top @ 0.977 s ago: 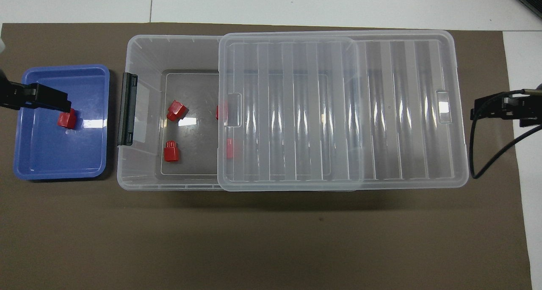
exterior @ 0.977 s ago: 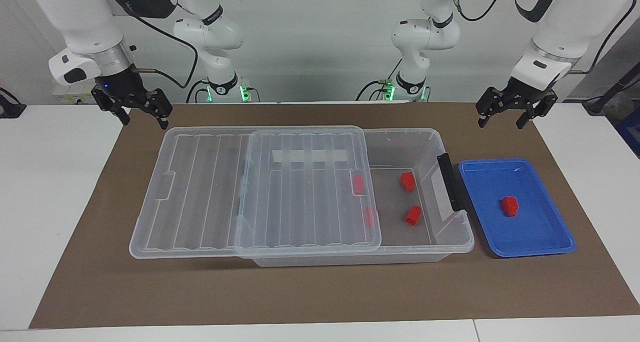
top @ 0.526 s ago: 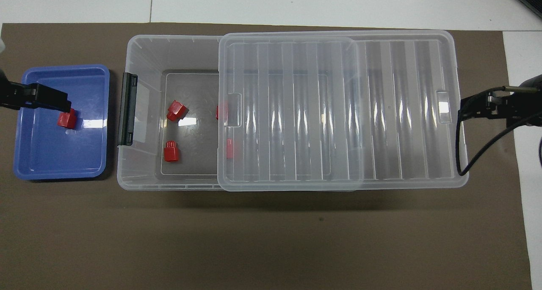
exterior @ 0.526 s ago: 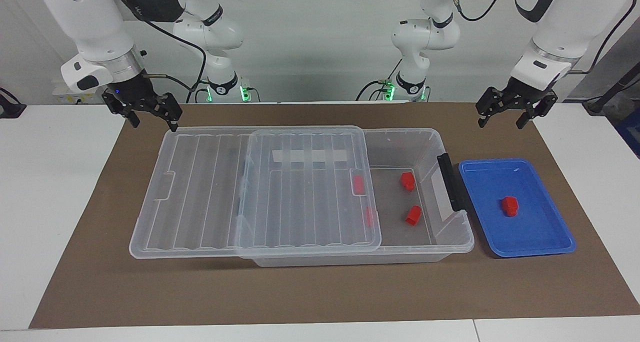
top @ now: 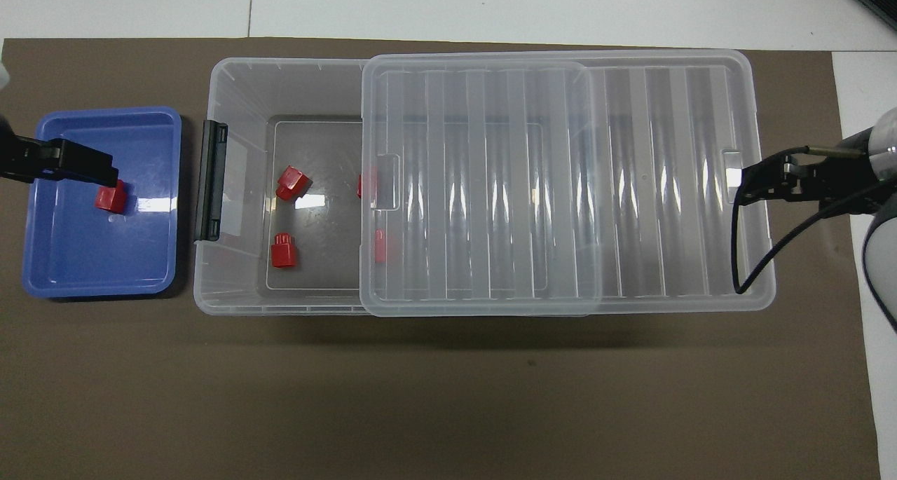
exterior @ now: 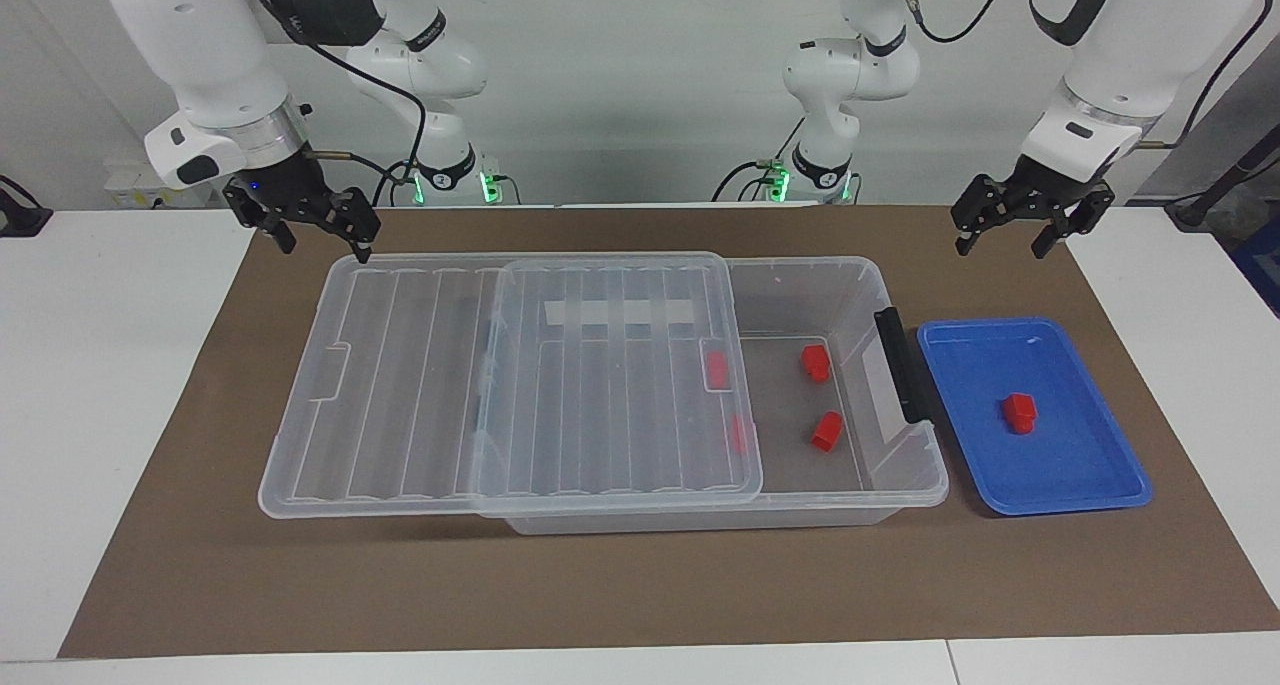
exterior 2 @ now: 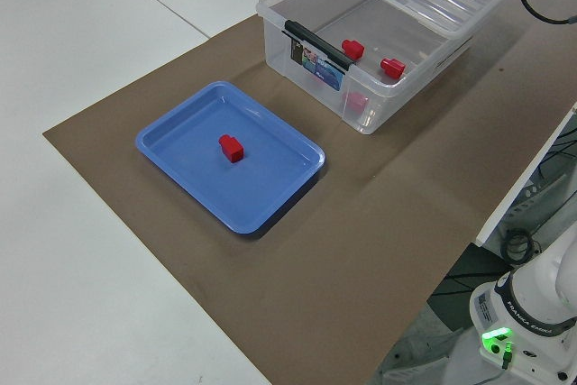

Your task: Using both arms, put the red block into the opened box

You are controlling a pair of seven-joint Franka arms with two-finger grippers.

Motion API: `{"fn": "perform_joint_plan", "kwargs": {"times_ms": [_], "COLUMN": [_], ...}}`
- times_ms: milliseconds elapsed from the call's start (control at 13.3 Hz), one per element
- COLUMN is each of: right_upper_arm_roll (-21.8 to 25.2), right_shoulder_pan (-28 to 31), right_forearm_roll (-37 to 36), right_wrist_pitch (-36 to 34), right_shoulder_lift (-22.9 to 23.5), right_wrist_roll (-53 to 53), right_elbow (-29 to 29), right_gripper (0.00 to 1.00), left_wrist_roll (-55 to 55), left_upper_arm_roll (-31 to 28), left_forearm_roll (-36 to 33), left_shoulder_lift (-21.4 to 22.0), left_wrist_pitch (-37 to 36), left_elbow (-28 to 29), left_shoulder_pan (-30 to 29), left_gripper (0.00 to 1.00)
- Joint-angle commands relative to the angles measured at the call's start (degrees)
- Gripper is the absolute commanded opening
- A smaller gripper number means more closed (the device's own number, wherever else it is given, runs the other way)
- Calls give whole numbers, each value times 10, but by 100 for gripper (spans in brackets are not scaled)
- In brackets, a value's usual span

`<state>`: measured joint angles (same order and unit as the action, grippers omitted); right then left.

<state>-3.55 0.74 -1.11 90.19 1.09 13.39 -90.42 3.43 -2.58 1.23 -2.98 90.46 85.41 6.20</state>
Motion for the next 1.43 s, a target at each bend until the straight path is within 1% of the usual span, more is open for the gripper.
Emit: {"fn": "perform_joint_plan", "kwargs": {"times_ms": [0,376,1127,1277,1352], "right_upper_arm_roll": [-2,1,0,0,1], "right_shoulder_pan": [1,9,8,8,8], "right_forearm_roll": [-2,9,9,9,9], "right_wrist_pitch": [-3,2,2,2,2], "right_shoulder_lift": [-15,-15,-15,-15,-15], "right_wrist_roll": [12,7,7,7,7], "right_elbow": [-17,-15,-15,-15,-15], "right_gripper": [100,100,100,100,100], "left_wrist_roll": [-3,-3,-4,-12,-14], "left_upper_arm_roll": [-1,-1,-1,-1,-1], "left_forearm_roll": [3,3,3,3,3], "left_shoulder_lift": [9,9,10,22,24], "left_wrist_pitch": [0,0,-5,0,8], "left_elbow": [11,11,12,29,35], "left_shoulder_pan": [-2,-2,0,-3,-16], "left_gripper": [100,100,100,100,100]}}
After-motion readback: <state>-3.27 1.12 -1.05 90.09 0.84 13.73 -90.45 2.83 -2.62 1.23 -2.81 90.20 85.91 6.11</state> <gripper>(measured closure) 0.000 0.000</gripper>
